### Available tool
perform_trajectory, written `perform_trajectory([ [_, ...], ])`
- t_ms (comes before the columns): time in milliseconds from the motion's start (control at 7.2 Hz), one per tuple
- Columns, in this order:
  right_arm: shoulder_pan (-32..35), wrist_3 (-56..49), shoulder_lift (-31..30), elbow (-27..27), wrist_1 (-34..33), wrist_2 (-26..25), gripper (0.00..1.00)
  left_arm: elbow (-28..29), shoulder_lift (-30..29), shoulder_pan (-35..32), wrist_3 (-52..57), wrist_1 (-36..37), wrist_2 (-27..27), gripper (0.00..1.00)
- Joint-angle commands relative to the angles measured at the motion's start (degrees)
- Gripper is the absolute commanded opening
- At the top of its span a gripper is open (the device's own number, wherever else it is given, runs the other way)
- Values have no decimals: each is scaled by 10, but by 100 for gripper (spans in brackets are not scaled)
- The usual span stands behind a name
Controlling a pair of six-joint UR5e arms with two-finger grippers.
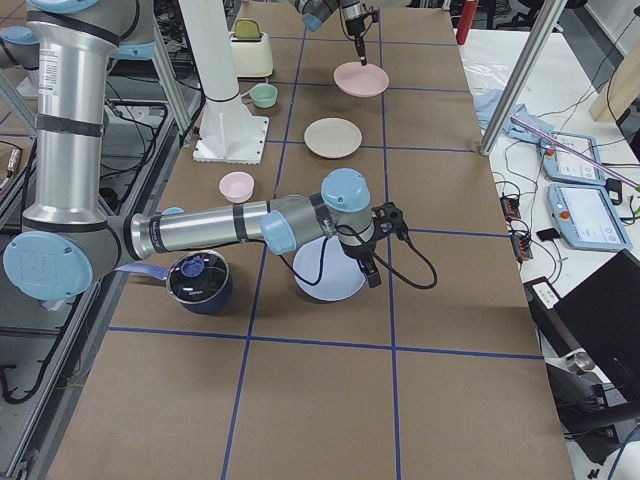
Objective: Stack three plates with pink and blue
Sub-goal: 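Carry the pink plate onto the cream plate and release it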
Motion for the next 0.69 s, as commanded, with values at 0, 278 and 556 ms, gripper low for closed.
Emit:
perform_trajectory([
  [0,0,0,1,0,0,0,100,3,-95,92,-71,75,65,0],
  [278,0,0,1,-1,-1,0,100,5,-118,153,-87,77,117,0],
  [556,0,1,1,-1,0,0,100,18,-120,178,-86,76,128,0],
])
